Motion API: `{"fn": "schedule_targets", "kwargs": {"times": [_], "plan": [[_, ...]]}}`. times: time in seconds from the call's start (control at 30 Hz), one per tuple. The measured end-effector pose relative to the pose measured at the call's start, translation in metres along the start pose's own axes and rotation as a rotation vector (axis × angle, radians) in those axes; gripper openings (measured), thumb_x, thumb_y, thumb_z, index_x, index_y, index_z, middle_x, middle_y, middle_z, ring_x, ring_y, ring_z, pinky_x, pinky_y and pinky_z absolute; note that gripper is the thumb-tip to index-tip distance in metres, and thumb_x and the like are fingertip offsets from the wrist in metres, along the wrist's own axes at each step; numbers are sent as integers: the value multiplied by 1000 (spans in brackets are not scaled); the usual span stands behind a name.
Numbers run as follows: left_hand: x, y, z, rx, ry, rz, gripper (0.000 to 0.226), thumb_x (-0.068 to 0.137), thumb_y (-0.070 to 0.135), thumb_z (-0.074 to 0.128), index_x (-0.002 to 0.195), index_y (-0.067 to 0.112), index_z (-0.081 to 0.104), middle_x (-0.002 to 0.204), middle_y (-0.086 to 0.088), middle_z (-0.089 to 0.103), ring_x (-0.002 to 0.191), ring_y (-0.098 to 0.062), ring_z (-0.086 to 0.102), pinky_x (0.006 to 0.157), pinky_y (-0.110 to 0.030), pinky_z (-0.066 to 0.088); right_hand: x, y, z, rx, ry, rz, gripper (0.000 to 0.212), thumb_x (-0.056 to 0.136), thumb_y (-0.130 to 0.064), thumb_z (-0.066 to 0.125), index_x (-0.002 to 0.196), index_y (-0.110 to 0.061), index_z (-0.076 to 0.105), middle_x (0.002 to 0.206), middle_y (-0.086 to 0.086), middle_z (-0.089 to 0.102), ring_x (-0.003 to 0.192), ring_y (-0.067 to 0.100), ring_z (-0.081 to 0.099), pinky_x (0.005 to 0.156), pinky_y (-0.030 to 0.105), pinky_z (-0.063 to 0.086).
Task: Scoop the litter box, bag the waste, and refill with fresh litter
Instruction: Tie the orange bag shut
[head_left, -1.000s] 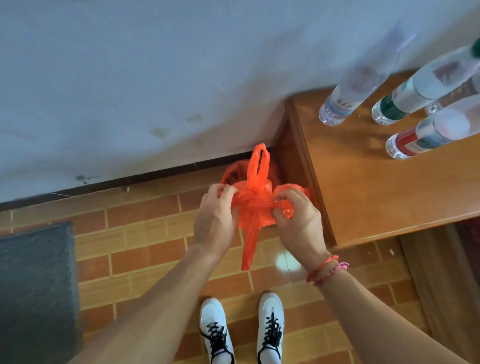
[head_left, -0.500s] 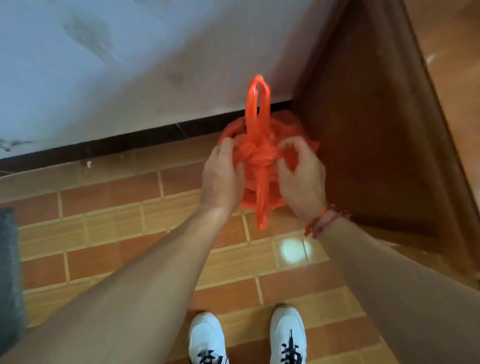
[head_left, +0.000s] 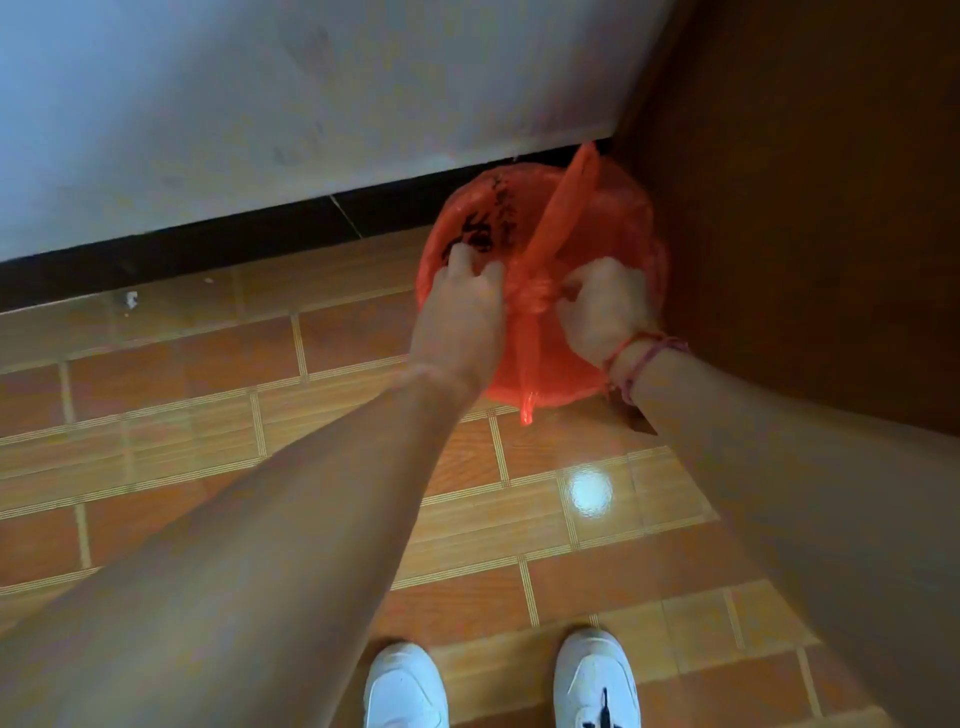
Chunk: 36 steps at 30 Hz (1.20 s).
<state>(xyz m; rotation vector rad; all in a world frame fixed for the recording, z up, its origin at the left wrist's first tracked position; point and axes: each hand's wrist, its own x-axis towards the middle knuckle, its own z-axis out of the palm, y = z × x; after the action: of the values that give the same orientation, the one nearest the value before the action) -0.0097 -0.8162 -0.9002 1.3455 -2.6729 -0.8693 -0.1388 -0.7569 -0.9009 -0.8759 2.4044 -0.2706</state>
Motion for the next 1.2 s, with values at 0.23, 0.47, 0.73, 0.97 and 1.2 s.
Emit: {"fn": "schedule_targets", "kwargs": {"times": [0.23,0.47,0.73,0.97,1.2], "plan": [[-2,2,1,150,-44,23,17,98,8,51,112,10,60,109,-10,65,94,-31,66,68,-30,40,6,4,-5,-24,-60,34,19,87,-18,59,95,-14,75,99,13,72,96,31,67,76,22,49],[-5,12,-19,144,-75,13,23,94,18,52,112,4,57,120,-16,58,102,-37,62,82,-46,53,-13,-3,-34,45,-67,18,24,89,-24,62,111,-21,72,117,13,67,119,31,56,97,26,44],[-41,42,-107,218,-90,-22,48,97,41,49,134,11,49,139,-11,49,124,-31,49,92,-45,51,-58,-36,-96,72,-27,-39,40,91,-33,57,131,-26,57,121,12,66,113,33,59,94,34,47],[-96,87,-231,240,-80,-62,70,99,58,34,150,11,31,159,-13,25,148,-29,19,116,-44,28,-139,-90,-202,-59,-1,-156,48,92,-45,50,137,-29,45,119,12,58,110,34,56,87,39,48],[-154,136,-358,276,6,-42,80,94,68,31,151,13,30,159,-14,24,146,-30,23,116,-46,27,-223,-142,-321,-160,146,-281,56,92,-54,45,142,-30,41,134,7,51,120,33,48,94,44,44]]}}
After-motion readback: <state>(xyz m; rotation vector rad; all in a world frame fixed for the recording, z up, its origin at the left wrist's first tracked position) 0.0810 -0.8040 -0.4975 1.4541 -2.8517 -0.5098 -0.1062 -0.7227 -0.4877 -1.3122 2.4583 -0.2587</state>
